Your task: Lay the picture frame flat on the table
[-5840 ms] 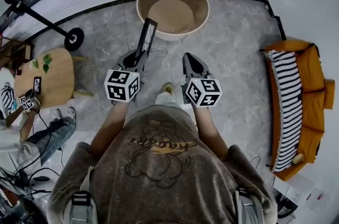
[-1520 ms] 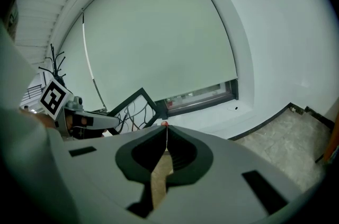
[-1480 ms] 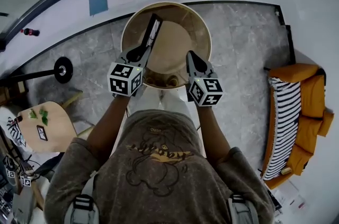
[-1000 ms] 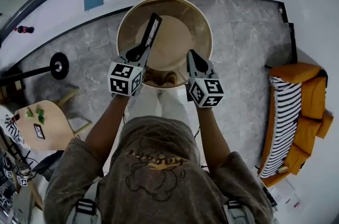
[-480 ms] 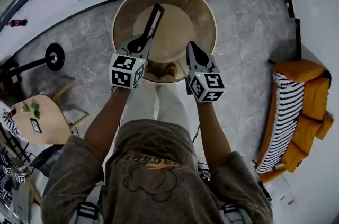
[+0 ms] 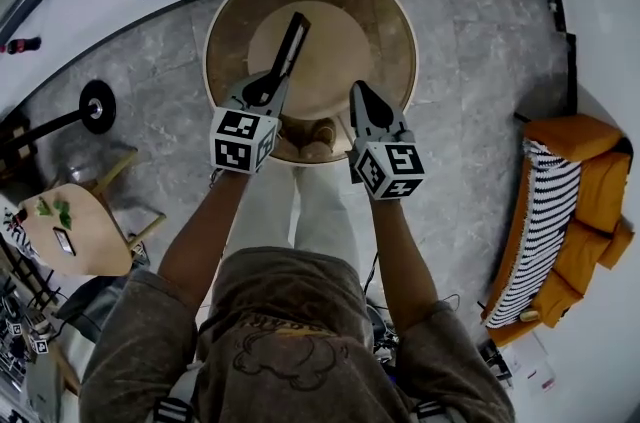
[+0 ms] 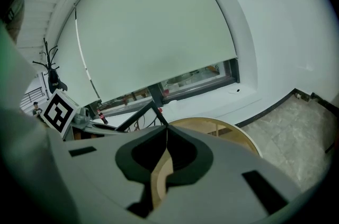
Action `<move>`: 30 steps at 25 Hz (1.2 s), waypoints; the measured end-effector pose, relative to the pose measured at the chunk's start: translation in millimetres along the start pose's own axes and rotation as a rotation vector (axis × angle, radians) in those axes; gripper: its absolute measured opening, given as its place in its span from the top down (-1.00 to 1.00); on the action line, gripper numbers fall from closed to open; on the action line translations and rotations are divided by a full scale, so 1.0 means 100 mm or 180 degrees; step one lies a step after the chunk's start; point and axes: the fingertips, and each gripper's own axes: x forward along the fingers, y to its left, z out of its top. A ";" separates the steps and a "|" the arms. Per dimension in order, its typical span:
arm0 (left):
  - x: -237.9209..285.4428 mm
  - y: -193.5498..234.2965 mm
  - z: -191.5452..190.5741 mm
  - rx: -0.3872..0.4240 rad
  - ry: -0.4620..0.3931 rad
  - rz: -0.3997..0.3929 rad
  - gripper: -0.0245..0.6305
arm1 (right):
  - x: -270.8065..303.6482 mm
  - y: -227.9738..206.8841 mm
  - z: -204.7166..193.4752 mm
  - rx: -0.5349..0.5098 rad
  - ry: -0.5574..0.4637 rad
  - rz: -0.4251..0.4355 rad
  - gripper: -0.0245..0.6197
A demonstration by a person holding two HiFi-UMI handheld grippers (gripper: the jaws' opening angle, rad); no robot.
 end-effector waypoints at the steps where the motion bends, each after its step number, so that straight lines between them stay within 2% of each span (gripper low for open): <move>1: 0.05 0.01 -0.04 0.0017 0.0026 0.0001 0.72 | 0.03 -0.02 -0.03 0.0006 0.0005 0.0003 0.87; 14: 0.51 0.15 -0.52 -0.0065 0.0202 0.0008 0.72 | 0.28 -0.22 -0.51 0.0132 0.0136 0.0030 0.87; 30: 0.97 0.28 -0.89 -0.0187 0.0344 0.0041 0.72 | 0.52 -0.43 -0.81 0.0247 0.0202 0.0016 0.86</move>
